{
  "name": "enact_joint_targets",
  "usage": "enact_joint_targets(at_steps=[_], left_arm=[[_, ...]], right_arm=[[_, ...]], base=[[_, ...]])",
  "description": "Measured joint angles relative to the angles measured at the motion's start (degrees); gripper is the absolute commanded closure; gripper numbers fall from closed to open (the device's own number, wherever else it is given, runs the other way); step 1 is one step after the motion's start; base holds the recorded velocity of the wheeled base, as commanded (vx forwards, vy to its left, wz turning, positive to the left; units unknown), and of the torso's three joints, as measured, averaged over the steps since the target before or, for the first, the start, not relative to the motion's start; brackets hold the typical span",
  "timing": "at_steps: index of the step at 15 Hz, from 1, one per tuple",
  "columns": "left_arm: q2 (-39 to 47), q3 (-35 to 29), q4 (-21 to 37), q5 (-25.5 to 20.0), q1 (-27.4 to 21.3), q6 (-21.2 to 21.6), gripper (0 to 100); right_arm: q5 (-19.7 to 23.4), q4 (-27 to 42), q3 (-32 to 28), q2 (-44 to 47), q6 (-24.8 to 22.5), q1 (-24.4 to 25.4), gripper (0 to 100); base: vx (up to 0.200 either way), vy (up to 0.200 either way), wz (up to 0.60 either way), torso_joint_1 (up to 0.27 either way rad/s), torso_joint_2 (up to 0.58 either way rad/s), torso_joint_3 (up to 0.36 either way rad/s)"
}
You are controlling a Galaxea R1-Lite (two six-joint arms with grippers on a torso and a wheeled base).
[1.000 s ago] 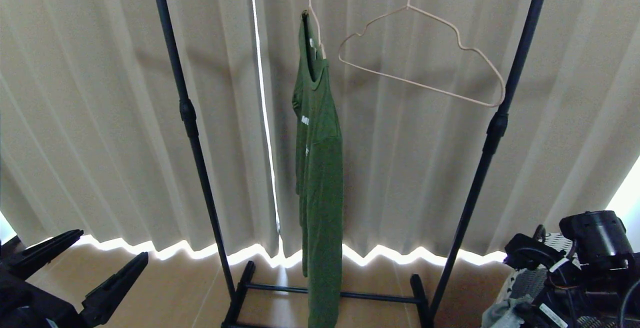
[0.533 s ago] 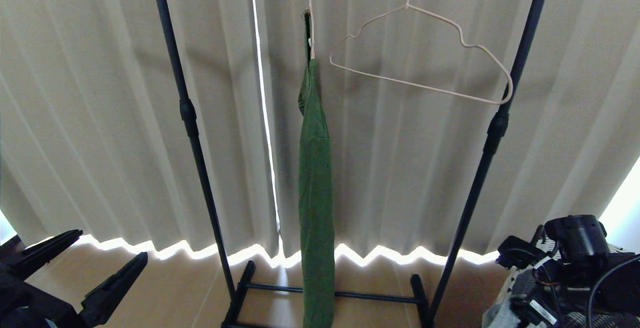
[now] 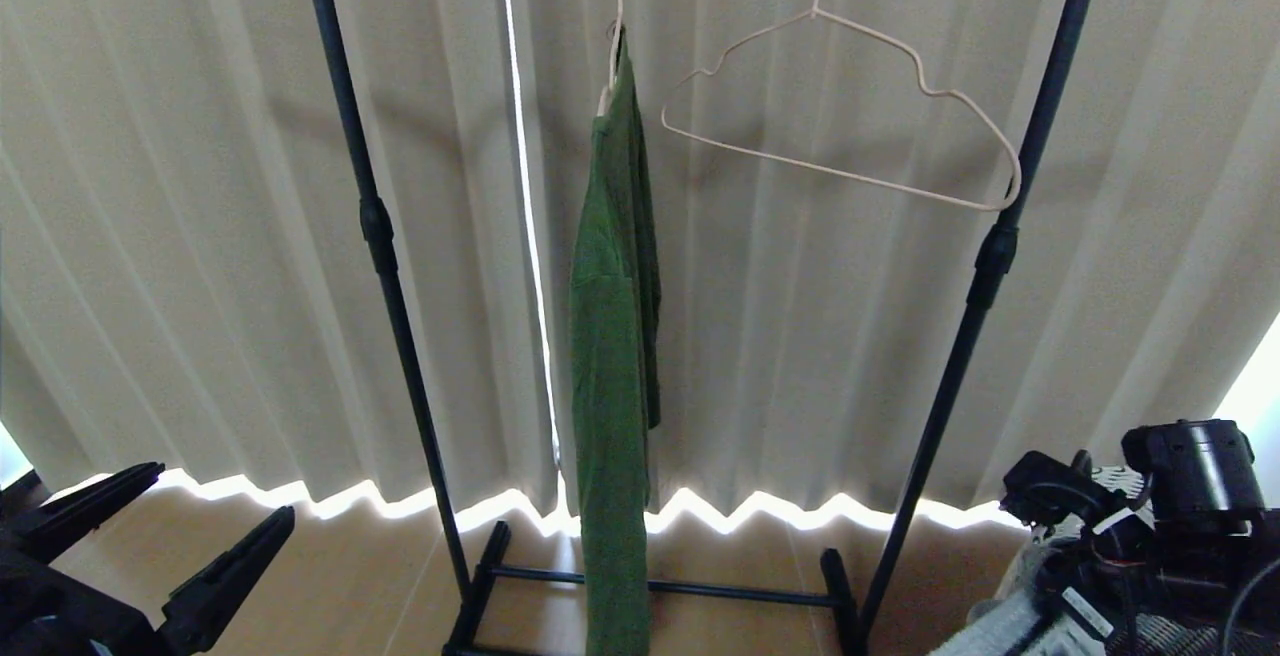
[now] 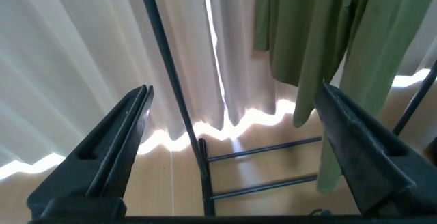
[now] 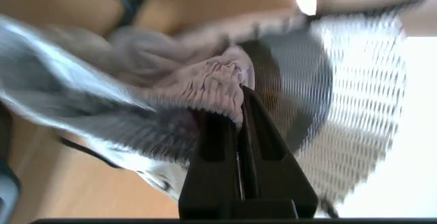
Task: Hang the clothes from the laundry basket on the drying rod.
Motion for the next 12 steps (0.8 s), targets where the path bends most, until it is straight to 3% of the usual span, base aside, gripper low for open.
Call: enact_joint_targets(at_steps=[2, 5, 8, 12], left_arm=[[-0.1, 0.2, 0.0, 0.1, 0.0, 0.0, 0], [-0.2, 0.5, 0.0, 0.2, 0.0, 0.0, 0], [-1.0, 0.9, 0.1, 0.2, 0.0, 0.0, 0], [-1.8, 1.1, 0.2, 0.1, 0.0, 0.1, 0]], right_arm=[[2.5, -0.5, 0.0, -6.3, 0.0, 1.3, 100], [4.2, -1.1, -3.2, -13.2, 1.5, 5.0, 100], [4.2, -1.1, -6.7, -15.6, 5.3, 8.9, 100], [4.0, -0.7, -10.1, -16.2, 5.5, 12.7, 100]], base=[[0.0, 0.0, 0.0, 0.0, 0.0, 0.0], [-0.2, 0.0, 0.0, 0.004, 0.0, 0.005], [-0.2, 0.0, 0.0, -0.001, 0.0, 0.001], [-0.2, 0.0, 0.0, 0.002, 0.0, 0.002]])
